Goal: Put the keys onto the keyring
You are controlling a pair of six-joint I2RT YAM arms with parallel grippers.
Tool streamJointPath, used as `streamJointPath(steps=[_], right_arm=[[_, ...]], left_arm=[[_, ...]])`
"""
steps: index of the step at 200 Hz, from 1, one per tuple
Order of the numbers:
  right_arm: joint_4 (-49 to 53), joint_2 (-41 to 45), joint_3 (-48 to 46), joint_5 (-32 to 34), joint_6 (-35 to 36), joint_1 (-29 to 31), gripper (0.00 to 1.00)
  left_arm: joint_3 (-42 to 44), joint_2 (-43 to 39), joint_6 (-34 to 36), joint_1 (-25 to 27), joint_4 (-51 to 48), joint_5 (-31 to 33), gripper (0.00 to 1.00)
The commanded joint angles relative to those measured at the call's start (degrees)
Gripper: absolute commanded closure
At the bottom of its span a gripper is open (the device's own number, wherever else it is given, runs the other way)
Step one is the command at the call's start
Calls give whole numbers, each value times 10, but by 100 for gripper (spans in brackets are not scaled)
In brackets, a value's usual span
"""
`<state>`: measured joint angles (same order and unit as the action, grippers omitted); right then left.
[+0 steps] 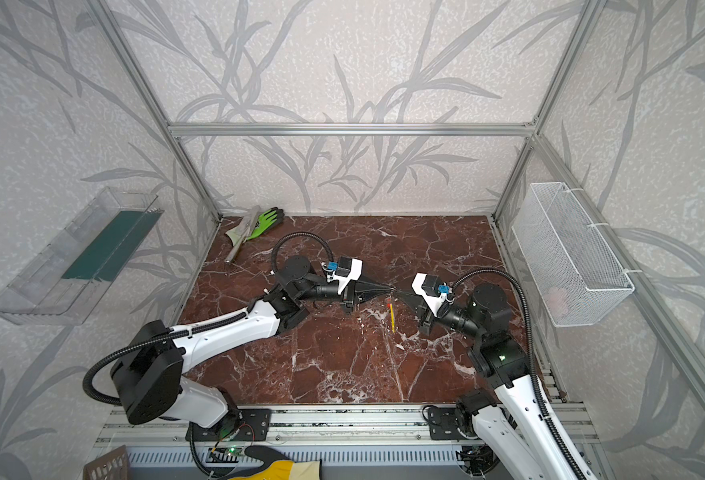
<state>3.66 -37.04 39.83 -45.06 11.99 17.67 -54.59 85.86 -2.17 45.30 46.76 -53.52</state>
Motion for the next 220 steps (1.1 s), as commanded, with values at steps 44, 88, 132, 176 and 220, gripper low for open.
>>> streamJointPath(steps=[44, 88, 132, 176, 220], right_arm=[[28, 2, 3, -1, 41, -3, 100], [226, -20, 65, 103, 163, -2, 100], [269, -29, 86, 200, 194, 37, 100], [289, -53, 109, 270, 212, 103, 100], [298, -79, 129, 278, 207, 125, 100]], left_arm=[[-10, -7, 44, -2, -39, 13, 78], [-20, -88, 252, -2, -266, 118, 65], [-23, -116, 387, 25, -351, 219, 65], [-24, -96, 435, 50, -348, 271, 66], [-31, -79, 437, 63, -354, 265, 68]])
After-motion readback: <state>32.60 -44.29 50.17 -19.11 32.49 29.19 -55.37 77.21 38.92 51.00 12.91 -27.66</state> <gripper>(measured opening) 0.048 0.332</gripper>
